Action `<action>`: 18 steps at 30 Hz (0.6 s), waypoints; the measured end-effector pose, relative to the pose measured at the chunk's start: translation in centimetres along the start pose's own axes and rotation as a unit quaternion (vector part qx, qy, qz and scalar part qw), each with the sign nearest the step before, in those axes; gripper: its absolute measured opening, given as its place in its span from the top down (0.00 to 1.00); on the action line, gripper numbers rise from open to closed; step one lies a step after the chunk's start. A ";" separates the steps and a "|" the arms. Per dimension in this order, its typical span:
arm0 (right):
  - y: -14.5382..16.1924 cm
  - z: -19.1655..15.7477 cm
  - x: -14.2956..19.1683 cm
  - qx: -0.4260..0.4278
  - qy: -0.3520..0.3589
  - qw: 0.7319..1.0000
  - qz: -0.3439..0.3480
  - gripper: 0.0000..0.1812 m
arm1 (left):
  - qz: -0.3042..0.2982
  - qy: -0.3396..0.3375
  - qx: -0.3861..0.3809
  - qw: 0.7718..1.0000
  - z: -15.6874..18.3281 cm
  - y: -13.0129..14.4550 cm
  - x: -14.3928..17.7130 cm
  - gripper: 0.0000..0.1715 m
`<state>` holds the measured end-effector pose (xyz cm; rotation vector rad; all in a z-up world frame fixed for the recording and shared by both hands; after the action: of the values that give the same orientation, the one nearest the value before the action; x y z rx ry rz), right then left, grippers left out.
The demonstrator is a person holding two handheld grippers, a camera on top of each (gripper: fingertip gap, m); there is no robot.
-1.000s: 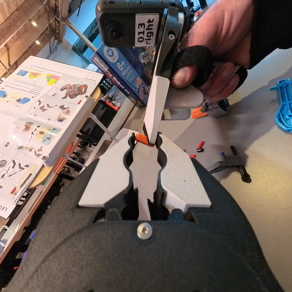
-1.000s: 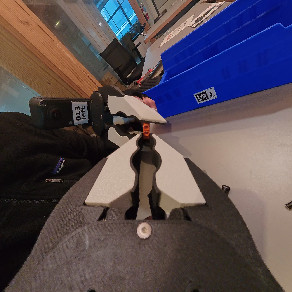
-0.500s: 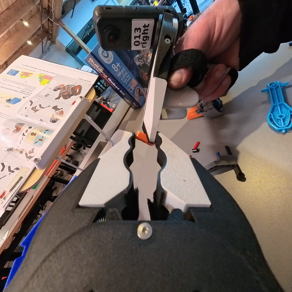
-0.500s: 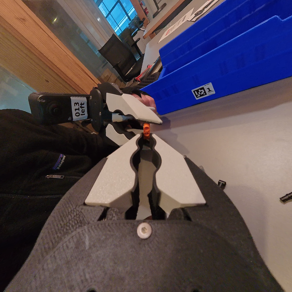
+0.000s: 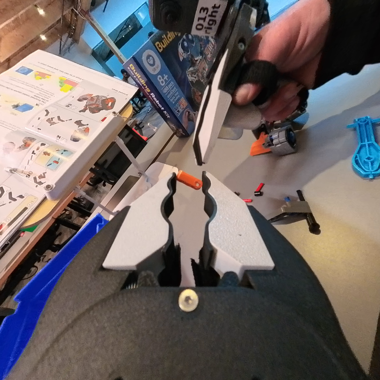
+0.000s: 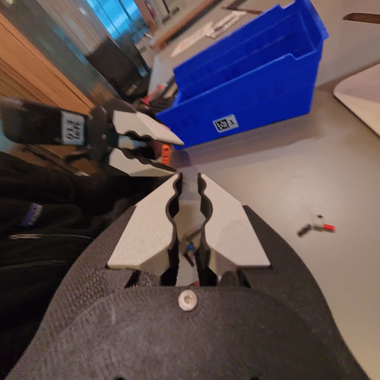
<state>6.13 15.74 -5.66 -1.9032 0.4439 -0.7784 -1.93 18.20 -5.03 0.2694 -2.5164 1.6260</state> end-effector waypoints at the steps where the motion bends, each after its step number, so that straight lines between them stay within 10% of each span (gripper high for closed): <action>1: 0.4 0.3 0.0 0.018 0.022 0.999 -0.022 0.93 | 0.000 0.001 0.005 1.000 0.0 0.1 0.1 0.87; 18: 5.1 1.9 -3.5 0.257 0.098 0.899 -0.340 0.90 | -0.073 0.026 0.052 0.996 0.2 3.2 0.5 0.87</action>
<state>5.04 16.95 -11.93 -1.4619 -0.3268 -1.3944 -3.16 19.24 -7.82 0.4055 -2.3188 1.6860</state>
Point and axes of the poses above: each gripper's, where its closed fingertips meet, x back along the fingers, y out of its underside, z = x × y across the jaws, the point moved 4 cm from there along x, back along the fingers, and after that the axes turned 11 degrees about x, right-handed, at the moved point
